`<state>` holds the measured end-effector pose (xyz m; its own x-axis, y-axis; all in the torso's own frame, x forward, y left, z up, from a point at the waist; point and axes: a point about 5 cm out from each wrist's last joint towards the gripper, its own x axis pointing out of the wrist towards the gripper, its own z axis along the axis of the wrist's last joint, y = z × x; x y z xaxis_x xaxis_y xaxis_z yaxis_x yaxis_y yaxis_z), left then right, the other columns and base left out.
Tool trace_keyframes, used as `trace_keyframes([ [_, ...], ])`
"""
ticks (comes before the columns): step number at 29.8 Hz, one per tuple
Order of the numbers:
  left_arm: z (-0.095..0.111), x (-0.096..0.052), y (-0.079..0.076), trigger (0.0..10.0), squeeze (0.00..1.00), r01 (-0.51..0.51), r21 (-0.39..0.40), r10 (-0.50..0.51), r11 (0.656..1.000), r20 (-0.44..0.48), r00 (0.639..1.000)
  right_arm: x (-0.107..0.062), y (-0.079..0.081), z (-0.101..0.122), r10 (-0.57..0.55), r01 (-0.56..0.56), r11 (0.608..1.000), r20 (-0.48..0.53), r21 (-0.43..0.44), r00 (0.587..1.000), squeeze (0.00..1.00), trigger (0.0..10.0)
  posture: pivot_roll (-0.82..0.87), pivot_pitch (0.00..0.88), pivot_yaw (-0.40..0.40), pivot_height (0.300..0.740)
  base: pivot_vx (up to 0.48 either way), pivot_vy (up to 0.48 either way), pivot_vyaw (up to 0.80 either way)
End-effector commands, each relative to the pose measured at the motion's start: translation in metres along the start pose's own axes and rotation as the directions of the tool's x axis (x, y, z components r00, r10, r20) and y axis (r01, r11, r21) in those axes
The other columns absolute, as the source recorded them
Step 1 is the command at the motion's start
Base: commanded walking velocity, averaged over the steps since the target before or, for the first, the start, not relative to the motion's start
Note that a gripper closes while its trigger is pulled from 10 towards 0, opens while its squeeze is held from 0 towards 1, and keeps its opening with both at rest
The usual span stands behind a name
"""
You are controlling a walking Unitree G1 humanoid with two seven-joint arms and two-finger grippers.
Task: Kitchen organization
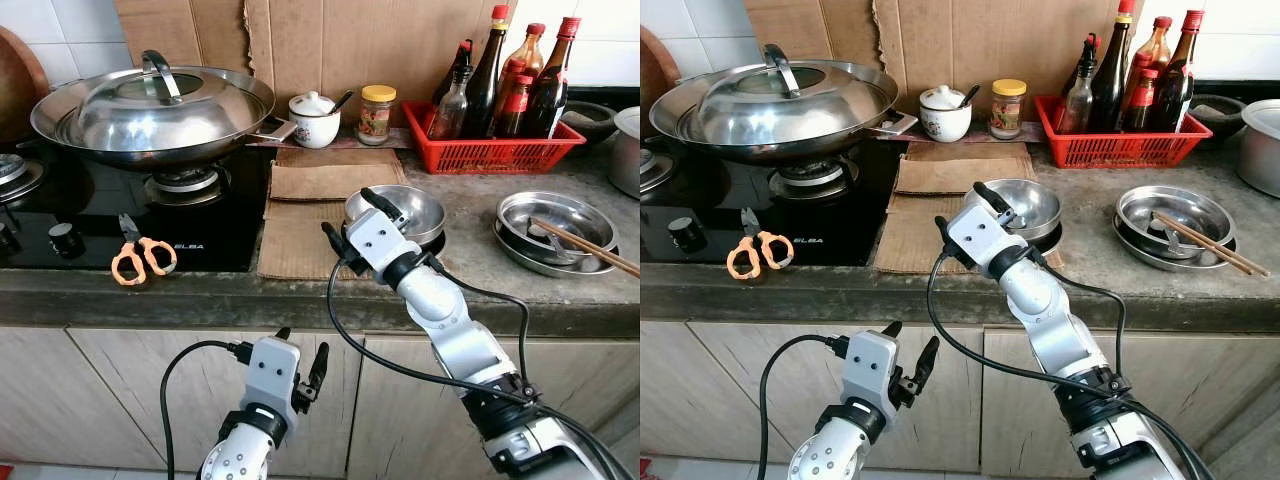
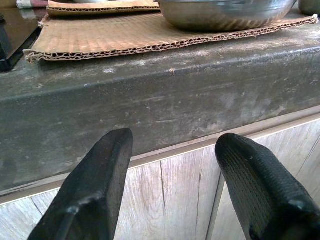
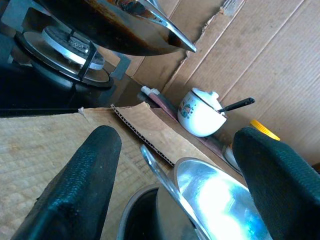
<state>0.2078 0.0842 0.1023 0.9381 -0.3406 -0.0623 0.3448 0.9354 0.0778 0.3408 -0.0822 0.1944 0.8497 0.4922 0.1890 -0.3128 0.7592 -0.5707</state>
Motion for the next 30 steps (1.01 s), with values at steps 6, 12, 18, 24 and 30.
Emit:
trace_keyframes([
  [6, 0.0, 0.002, -0.002, 10.0, 0.0, 0.006, 0.002, -0.006, 1.0, 0.003, 1.0, 0.004, -0.005, 0.003, -0.014, 0.014, 1.0, 0.016, -0.016, 1.0, 0.0, 1.4, 0.04, 0.0, -0.045, 0.74, 0.0, 0.0, 0.0],
  [12, 0.001, 0.002, -0.001, 10.0, 0.0, 0.001, 0.005, -0.001, 1.0, 0.005, 1.0, 0.005, -0.006, 0.003, -0.019, 0.02, 1.0, 0.022, -0.02, 1.0, 0.0, 0.0, 0.04, 0.0, -0.045, 0.74, 0.0, 0.0, 0.0],
  [18, 0.001, 0.002, 0.0, 10.0, 0.0, -0.003, 0.008, 0.003, 1.0, 0.006, 1.0, 0.006, -0.009, 0.004, -0.031, 0.031, 0.999, 0.028, -0.02, 0.999, 0.0, 0.0, 0.04, 0.0, -0.046, 0.74, 0.0, 0.0, 0.0],
  [24, 0.001, 0.003, 0.0, 10.0, 0.0, -0.008, 0.008, 0.008, 1.0, 0.004, 1.0, 0.007, -0.018, 0.007, -0.096, 0.096, 0.995, 0.046, 0.013, 0.994, 0.0, 0.0, 0.04, 0.0, -0.045, 0.74, 0.0, 0.0, 0.0],
  [30, 0.001, 0.002, 0.001, 10.0, 0.0, -0.017, 0.007, 0.017, 1.0, 0.005, 1.0, -0.001, -0.044, 0.026, -0.334, 0.296, 0.918, 0.113, 0.262, 0.936, 0.0, 0.0, 0.04, 0.0, -0.044, 0.74, 0.0, 0.0, 0.0],
])
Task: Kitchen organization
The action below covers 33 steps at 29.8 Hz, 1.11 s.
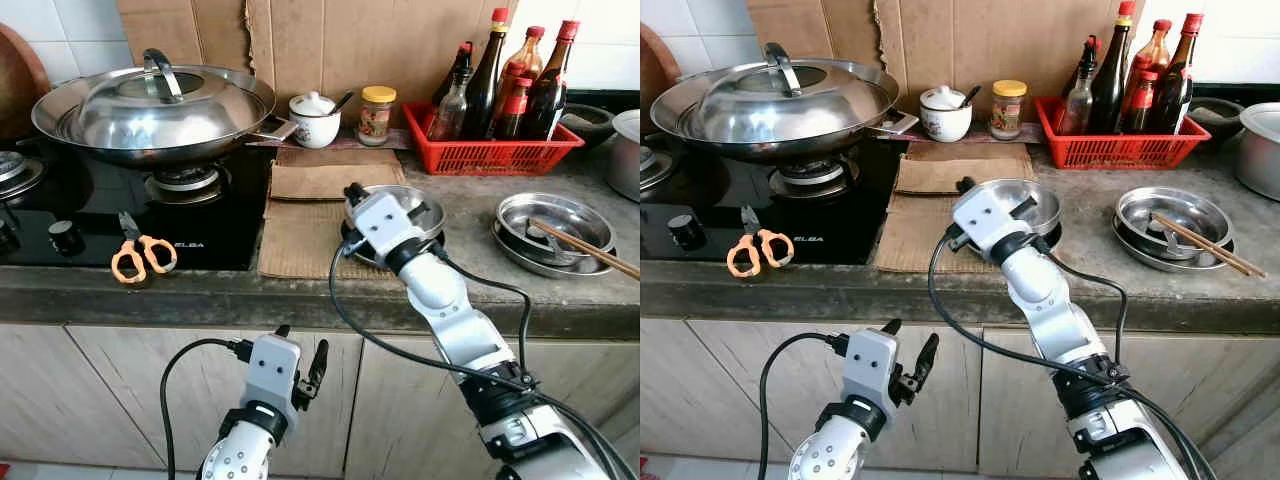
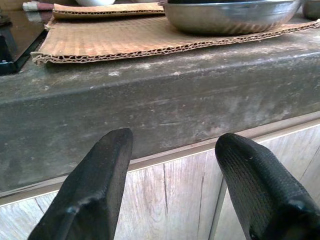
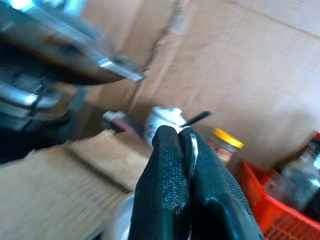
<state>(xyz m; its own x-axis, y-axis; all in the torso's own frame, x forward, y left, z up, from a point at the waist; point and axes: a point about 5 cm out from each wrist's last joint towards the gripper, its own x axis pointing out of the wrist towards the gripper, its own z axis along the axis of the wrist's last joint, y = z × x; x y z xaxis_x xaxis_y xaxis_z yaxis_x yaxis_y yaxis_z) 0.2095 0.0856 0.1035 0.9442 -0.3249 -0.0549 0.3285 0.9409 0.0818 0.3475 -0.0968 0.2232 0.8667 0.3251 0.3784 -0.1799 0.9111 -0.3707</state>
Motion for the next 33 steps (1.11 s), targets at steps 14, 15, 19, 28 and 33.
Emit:
trace_keyframes([
  [14, 0.0, 0.002, 0.0, 10.0, 0.0, -0.002, 0.002, 0.002, 1.0, 0.0, 1.0, -0.013, -0.032, 0.056, -0.297, 0.255, 0.939, 0.168, 0.232, 0.94, 0.0, 0.0, 0.03, 0.0, -0.026, 0.74, 0.0, 0.0, 0.0],
  [15, 0.0, 0.002, 0.0, 10.0, 0.0, -0.002, 0.002, 0.002, 1.0, 0.0, 1.0, -0.014, -0.033, 0.058, -0.301, 0.257, 0.936, 0.171, 0.238, 0.938, 0.0, 0.0, 0.03, 0.0, -0.026, 0.74, 0.0, 0.0, 0.0],
  [19, -0.001, 0.001, 0.001, 10.0, 0.0, -0.003, 0.003, 0.003, 1.0, 0.002, 1.0, -0.015, -0.034, 0.062, -0.311, 0.265, 0.932, 0.173, 0.246, 0.934, 0.0, 0.0, 0.03, 0.0, -0.021, 0.74, 0.0, 0.0, 0.0],
  [28, 0.0, 0.001, 0.001, 10.0, 0.0, -0.001, 0.002, 0.001, 1.0, 0.006, 1.0, -0.015, -0.044, 0.067, -0.342, 0.296, 0.923, 0.171, 0.248, 0.924, 0.0, 0.0, 0.03, 0.0, -0.022, 0.74, -0.297, 0.0, 0.0],
  [33, 0.0, 0.001, 0.001, 10.0, 0.0, 0.003, 0.004, -0.003, 1.0, 0.006, 1.0, -0.016, -0.05, 0.069, -0.381, 0.335, 0.91, 0.173, 0.243, 0.908, 0.0, 0.0, 0.03, 0.0, -0.017, 0.74, -0.313, 0.0, 0.0],
])
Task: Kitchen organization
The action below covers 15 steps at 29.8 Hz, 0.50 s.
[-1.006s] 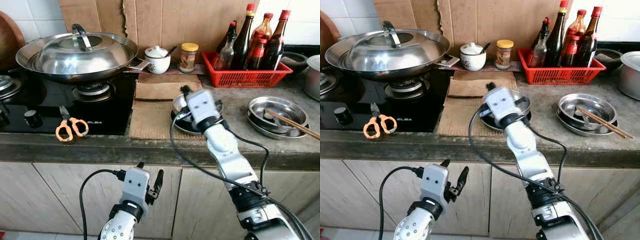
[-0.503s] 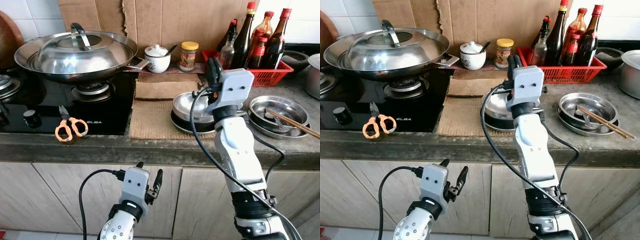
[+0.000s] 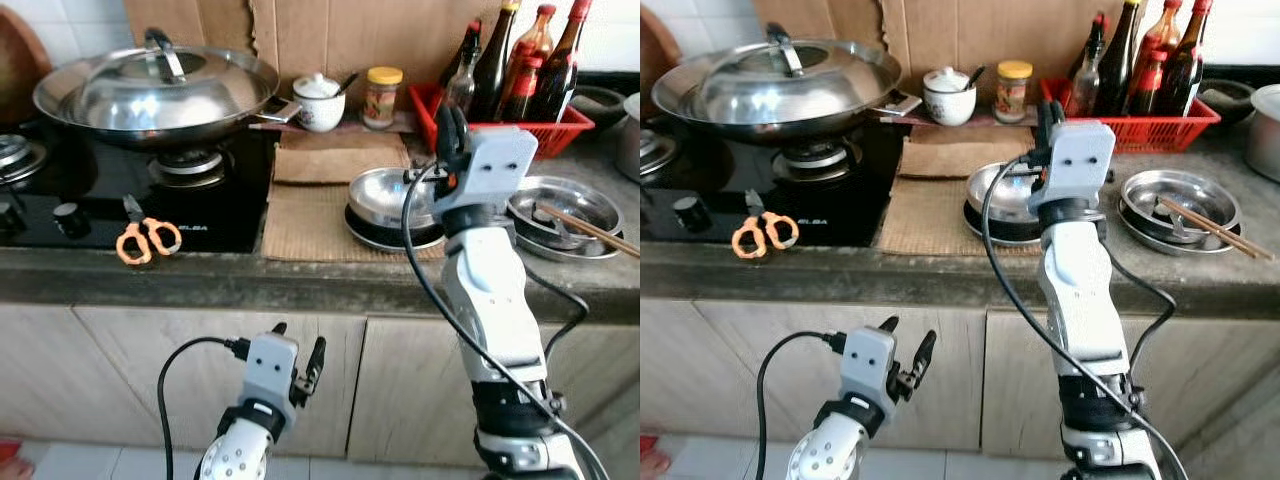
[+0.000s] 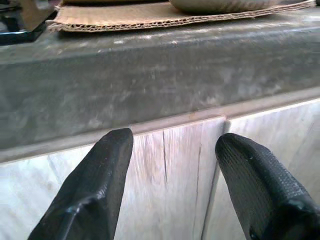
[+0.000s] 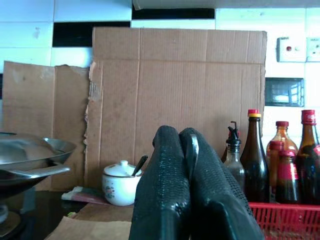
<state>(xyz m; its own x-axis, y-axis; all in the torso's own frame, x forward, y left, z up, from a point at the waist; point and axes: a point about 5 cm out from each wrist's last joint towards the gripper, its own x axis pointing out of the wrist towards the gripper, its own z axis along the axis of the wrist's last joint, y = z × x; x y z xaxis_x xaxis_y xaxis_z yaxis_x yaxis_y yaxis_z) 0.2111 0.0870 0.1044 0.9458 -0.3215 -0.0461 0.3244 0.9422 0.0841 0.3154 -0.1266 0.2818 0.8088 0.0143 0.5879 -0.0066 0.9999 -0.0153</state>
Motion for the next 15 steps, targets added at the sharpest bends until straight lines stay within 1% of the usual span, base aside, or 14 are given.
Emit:
trace_keyframes([
  [1, -0.001, 0.0, -0.001, 10.0, 0.0, 0.009, 0.002, -0.009, 1.0, -0.002, 1.0, 0.006, -0.006, 0.015, -0.049, 0.048, 0.999, 0.05, 0.022, 0.998, 0.0, 0.0, 0.03, 0.0, -0.019, 0.74, -0.311, 0.0, 0.0],
  [7, -0.001, -0.001, -0.001, 10.0, 0.0, 0.012, 0.003, -0.012, 1.0, -0.003, 1.0, 0.008, -0.009, 0.019, -0.056, 0.055, 0.998, 0.067, 0.017, 0.996, 0.0, 0.0, 0.03, 0.0, -0.02, 0.74, -0.307, 0.0, 0.0],
  [11, -0.002, -0.001, -0.001, 10.0, 0.0, 0.012, 0.004, -0.012, 1.0, -0.005, 1.0, 0.007, -0.008, 0.019, -0.046, 0.046, 0.999, 0.062, 0.007, 0.997, 0.0, 0.0, 0.03, 0.0, -0.019, 0.74, -0.299, 0.0, 0.0],
  [13, -0.002, -0.001, -0.002, 10.0, 0.0, 0.014, 0.003, -0.014, 1.0, -0.007, 1.0, -0.001, -0.006, 0.01, -0.018, 0.019, 1.0, 0.013, -0.008, 1.0, 0.0, 0.0, 0.03, 0.0, -0.02, 0.74, 0.0, 0.0, 0.0],
  [14, -0.003, -0.002, -0.002, 10.0, 0.0, 0.015, 0.0, -0.015, 1.0, -0.011, 1.0, -0.016, -0.004, -0.003, 0.011, -0.012, 1.0, -0.048, -0.015, 0.999, 0.0, 0.0, 0.03, 0.0, -0.02, 0.74, 0.0, 0.0, 0.0],
  [15, -0.003, -0.002, -0.002, 10.0, 0.0, 0.015, 0.0, -0.015, 1.0, -0.011, 1.0, -0.016, -0.004, -0.003, 0.011, -0.012, 1.0, -0.048, -0.015, 0.999, 0.0, 0.0, 0.03, 0.0, -0.02, 0.74, 0.0, 0.0, 0.0],
])
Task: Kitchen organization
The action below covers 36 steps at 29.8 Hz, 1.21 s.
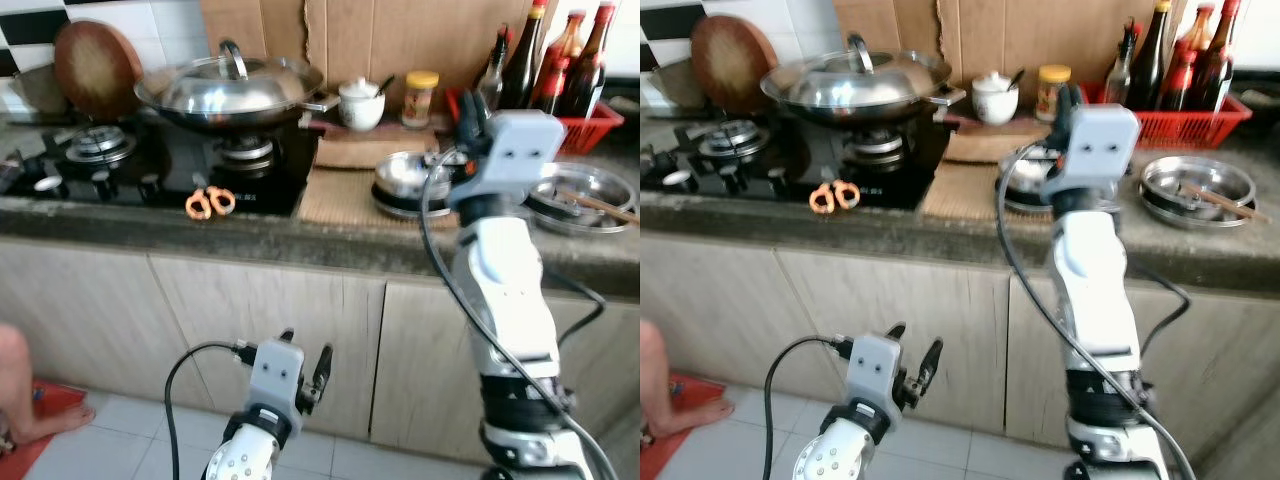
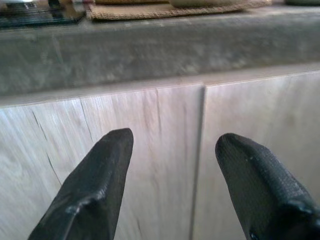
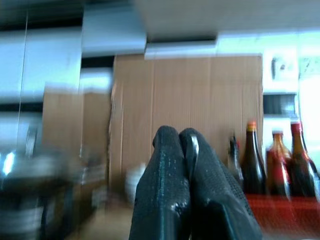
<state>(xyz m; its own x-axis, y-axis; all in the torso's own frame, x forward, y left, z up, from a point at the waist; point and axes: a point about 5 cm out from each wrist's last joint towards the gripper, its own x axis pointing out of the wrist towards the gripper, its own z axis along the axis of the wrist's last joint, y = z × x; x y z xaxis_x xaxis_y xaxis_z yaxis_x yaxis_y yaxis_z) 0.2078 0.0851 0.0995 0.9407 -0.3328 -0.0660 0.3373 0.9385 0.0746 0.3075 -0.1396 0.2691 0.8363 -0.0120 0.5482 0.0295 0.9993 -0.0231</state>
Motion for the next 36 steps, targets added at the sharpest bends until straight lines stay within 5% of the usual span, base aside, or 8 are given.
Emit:
trace_keyframes([
  [1, 0.002, 0.0, 0.002, 10.0, 0.0, 0.001, 0.008, -0.001, 1.0, 0.006, 1.0, -0.007, 0.009, -0.002, 0.043, -0.043, 0.999, -0.022, 0.008, 0.999, 0.0, 0.0, 0.03, 0.0, -0.017, 0.74, 0.0, 0.0, 0.0],
  [7, 0.001, -0.001, 0.002, 10.0, 0.0, 0.001, 0.002, -0.001, 1.0, 0.001, 1.0, -0.042, 0.007, -0.026, 0.057, -0.058, 0.998, -0.158, 0.0, 0.986, 0.0, 0.0, 0.03, 0.0, -0.015, 0.74, 0.0, 0.0, 0.0],
  [11, 0.0, -0.001, 0.002, 10.0, 0.0, 0.006, -0.003, -0.006, 1.0, -0.003, 1.0, -0.082, 0.005, -0.052, 0.071, -0.076, 0.997, -0.307, -0.005, 0.949, 0.0, 0.0, 0.02, 0.0, -0.011, 0.74, 0.0, 0.0, 0.0],
  [17, -0.001, -0.001, 0.003, 10.0, 0.0, 0.012, -0.005, -0.012, 1.0, -0.007, 1.0, -0.104, 0.006, -0.063, 0.054, -0.051, 0.999, -0.397, 0.019, 0.916, 0.0, 0.0, 0.01, 0.0, -0.003, 0.74, 0.0, 0.076, -0.44],
  [36, 0.0, 0.001, 0.003, 10.0, 0.0, 0.035, 0.004, -0.035, 0.999, -0.007, 0.999, -0.119, 0.007, -0.069, 0.027, -0.027, 1.0, -0.453, 0.006, 0.891, 0.0, 0.0, 0.02, 0.0, 0.001, 0.74, 0.0, 0.475, -0.79],
])
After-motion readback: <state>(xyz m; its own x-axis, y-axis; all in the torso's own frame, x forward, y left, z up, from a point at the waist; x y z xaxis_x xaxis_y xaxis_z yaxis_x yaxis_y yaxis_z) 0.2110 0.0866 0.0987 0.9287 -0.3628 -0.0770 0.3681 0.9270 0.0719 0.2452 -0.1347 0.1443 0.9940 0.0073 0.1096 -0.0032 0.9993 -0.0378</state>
